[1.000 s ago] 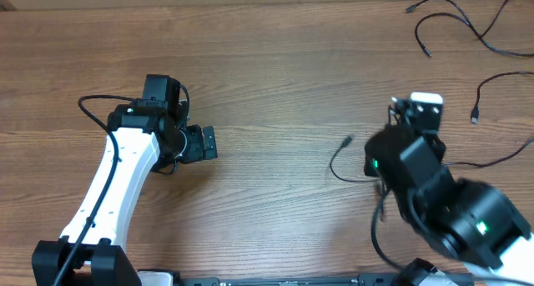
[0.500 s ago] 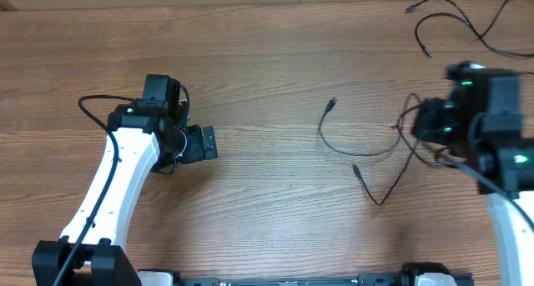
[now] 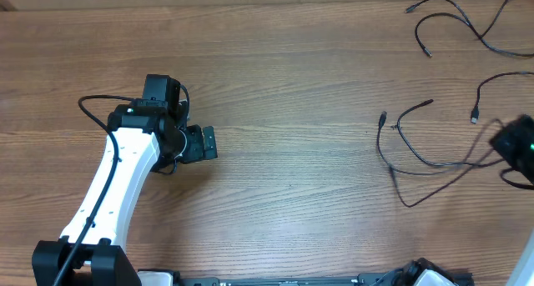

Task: Untangle cables

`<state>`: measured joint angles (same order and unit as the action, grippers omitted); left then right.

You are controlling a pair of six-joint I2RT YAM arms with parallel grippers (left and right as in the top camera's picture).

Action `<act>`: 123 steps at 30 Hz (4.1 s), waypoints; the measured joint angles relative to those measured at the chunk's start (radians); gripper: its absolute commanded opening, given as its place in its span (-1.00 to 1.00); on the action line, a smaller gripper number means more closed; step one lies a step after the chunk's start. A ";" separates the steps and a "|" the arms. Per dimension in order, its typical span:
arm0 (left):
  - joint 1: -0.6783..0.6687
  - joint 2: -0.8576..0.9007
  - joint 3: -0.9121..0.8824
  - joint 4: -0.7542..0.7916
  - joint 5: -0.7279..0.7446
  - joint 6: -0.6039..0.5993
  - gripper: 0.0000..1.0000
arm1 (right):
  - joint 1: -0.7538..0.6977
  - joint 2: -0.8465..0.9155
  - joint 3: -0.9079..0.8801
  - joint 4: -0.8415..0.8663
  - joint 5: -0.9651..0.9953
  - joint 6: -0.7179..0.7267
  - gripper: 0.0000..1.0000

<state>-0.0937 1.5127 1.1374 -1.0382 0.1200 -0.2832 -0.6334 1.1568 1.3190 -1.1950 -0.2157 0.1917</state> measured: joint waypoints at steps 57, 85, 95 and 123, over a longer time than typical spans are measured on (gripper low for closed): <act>0.000 0.000 0.000 0.001 0.000 0.000 0.99 | -0.579 0.509 0.000 0.773 -0.331 0.352 1.00; 0.000 0.000 0.000 0.001 0.000 0.000 0.99 | -0.279 0.243 0.001 1.050 -1.049 0.327 1.00; 0.000 0.000 0.000 0.003 0.000 0.000 0.99 | 0.104 0.144 0.006 0.672 -0.851 0.198 1.00; 0.000 0.000 0.000 0.003 0.000 0.000 0.99 | 0.937 0.169 0.005 0.199 0.143 -0.035 1.00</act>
<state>-0.0937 1.5127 1.1374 -1.0355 0.1200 -0.2832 0.3038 1.3254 1.3239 -0.9958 -0.0723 0.1566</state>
